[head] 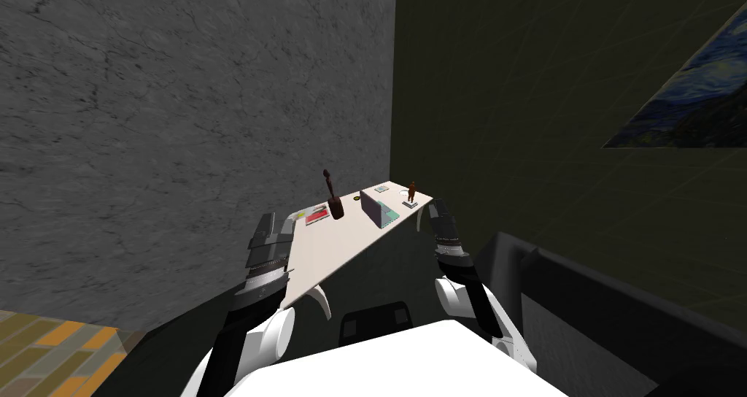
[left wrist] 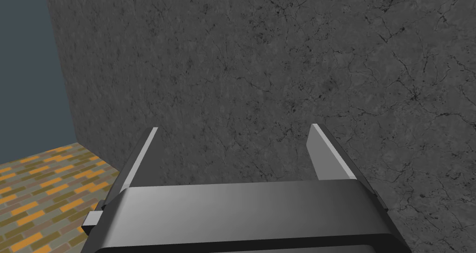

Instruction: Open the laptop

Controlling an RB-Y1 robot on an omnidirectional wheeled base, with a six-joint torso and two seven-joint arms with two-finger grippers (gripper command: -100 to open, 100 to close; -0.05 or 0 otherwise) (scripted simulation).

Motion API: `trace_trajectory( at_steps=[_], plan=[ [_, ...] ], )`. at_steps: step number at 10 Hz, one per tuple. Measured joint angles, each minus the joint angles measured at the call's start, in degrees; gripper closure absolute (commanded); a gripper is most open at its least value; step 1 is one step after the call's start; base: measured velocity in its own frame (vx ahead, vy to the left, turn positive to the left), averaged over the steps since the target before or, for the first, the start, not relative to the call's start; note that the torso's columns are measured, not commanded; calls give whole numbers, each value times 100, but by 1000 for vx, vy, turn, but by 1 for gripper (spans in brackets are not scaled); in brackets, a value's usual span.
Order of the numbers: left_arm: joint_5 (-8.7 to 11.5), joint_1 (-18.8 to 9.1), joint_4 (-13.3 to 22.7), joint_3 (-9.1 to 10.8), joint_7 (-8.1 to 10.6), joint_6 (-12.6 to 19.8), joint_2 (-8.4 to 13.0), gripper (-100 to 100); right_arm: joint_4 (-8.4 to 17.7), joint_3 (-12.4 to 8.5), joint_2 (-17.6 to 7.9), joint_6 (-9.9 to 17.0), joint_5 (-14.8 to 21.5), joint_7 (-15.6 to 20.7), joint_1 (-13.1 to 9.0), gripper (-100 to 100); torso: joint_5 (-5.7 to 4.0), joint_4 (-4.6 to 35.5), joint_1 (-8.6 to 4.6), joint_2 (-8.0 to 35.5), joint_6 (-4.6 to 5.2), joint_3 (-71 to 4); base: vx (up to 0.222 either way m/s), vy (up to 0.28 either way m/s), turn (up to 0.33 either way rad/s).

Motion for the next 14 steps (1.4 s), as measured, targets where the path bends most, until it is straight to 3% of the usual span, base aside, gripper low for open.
trace_trajectory(
  at_steps=[2, 9, 10, 11, 14],
  plan=[
    [0, 0, 0, 0, 0, 0, 0, 0, 0, 0, 0, 0, 0, 0, 0, 0, 0, 600, 0, 597, 0, -1200, 0, 0, 0],
    [0, 0, -2, 0, 0, -1, 0, 0, -2, 0, 0, -1, 0, 0, 0, 0, 0, 3537, 0, 3539, 0, -7073, 0, 0, 0],
    [0, 0, -2, 0, 0, -1, 0, 0, -2, 0, 0, -1, 0, 0, 0, -100, 0, 3960, 0, 3962, 0, -7919, 0, 14, 37],
    [0, 0, 0, 0, 0, 0, 0, 0, 30, 10, -126, 5, 16, 16, -9, -100, 1, 4149, 4, 4156, -1, -8313, -8, 29, 67],
    [0, 0, 1, -1, 0, 0, -1, 0, 300, 44, -657, 12, 111, 128, -132, -100, 2, 4226, 6, 4226, -1, -8457, -8, 49, 80]
  ],
)
